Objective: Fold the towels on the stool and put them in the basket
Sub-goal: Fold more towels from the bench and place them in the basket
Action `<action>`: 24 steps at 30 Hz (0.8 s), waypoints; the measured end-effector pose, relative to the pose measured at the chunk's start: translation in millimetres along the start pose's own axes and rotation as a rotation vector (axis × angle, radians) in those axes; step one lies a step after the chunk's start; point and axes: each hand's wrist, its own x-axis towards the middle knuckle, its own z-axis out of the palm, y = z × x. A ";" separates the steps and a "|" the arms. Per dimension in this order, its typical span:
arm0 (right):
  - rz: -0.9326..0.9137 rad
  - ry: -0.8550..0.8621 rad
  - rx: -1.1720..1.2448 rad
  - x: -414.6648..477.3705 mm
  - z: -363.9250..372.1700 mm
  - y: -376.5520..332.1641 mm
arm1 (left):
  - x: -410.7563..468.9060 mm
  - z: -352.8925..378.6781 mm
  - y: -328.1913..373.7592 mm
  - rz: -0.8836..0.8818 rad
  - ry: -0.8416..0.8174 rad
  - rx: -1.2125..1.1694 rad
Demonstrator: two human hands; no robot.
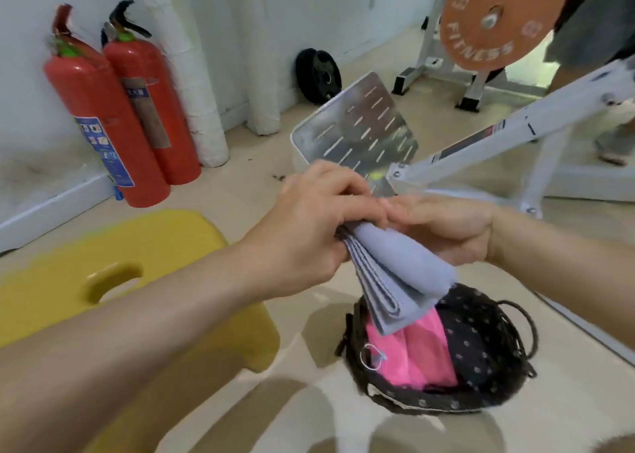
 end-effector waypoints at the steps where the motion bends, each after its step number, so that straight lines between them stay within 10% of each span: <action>1: -0.051 0.040 0.089 -9.7 -10.5 11.1 | 9.1 10.7 7.5 0.043 0.008 0.066; 6: -0.253 0.287 0.335 -49.8 -66.0 56.2 | 52.8 83.5 35.1 -0.084 -0.017 0.072; 10: -0.346 0.594 0.296 -73.6 -106.5 87.2 | 59.0 156.6 54.7 -1.140 -0.002 -1.072; 12: -0.256 0.786 0.185 -80.1 -121.2 111.5 | 45.8 196.8 65.6 -1.358 -0.048 -1.337; 24: 0.287 1.144 -0.232 -63.3 -151.9 212.7 | -11.2 345.6 104.4 -1.185 -0.338 -0.580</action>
